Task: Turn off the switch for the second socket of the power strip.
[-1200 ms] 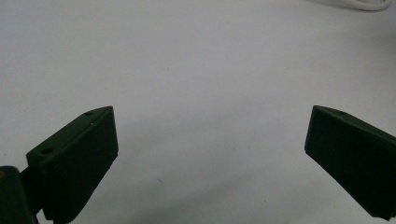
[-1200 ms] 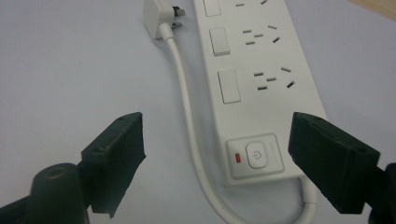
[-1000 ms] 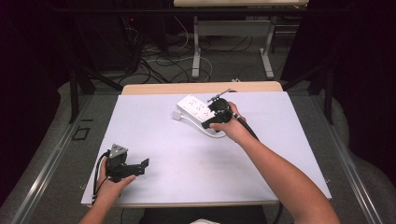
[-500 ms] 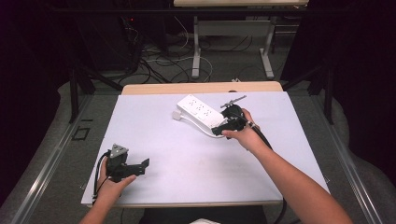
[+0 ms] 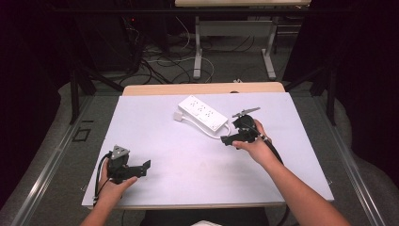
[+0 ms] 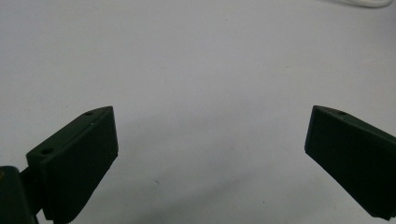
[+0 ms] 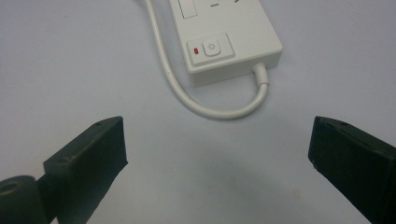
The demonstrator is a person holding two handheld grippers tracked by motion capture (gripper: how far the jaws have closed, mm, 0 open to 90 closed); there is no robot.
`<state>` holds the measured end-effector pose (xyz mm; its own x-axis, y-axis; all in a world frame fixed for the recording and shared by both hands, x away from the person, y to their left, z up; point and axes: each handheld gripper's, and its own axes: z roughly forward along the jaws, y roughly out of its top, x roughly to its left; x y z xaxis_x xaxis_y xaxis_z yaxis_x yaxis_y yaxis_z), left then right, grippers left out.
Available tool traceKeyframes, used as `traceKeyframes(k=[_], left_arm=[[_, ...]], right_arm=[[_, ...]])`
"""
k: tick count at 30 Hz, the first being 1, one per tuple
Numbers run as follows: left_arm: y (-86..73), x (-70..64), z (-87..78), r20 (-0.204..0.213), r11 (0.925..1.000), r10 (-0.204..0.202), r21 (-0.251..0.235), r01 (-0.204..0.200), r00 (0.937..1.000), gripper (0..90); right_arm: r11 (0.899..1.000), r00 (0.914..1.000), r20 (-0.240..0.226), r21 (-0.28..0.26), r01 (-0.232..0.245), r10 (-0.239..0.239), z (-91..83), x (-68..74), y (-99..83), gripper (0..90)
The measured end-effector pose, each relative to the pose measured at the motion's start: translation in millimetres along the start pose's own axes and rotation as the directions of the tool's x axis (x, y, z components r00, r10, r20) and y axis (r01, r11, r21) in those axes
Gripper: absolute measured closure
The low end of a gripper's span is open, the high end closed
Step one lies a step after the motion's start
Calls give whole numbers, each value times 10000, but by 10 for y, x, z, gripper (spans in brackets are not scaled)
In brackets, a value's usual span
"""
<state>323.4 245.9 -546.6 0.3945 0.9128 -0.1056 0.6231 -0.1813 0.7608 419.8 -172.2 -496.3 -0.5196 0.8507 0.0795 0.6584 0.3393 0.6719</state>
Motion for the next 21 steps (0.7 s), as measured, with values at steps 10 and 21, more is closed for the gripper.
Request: traceKeyframes(k=[10, 21], left_arm=[[-1, -1, 2, -13, 10000, -1, -2, 1, 10000, 25], [-4, -7, 6, -13, 10000, -8, -20, 8, 10000, 25]], right_arm=[[9981, 9989, -212, -437, -424, 415, -87, -28, -269, 21], [9964, 9995, -27, -782, -320, 319, -163, 15, -556, 0]])
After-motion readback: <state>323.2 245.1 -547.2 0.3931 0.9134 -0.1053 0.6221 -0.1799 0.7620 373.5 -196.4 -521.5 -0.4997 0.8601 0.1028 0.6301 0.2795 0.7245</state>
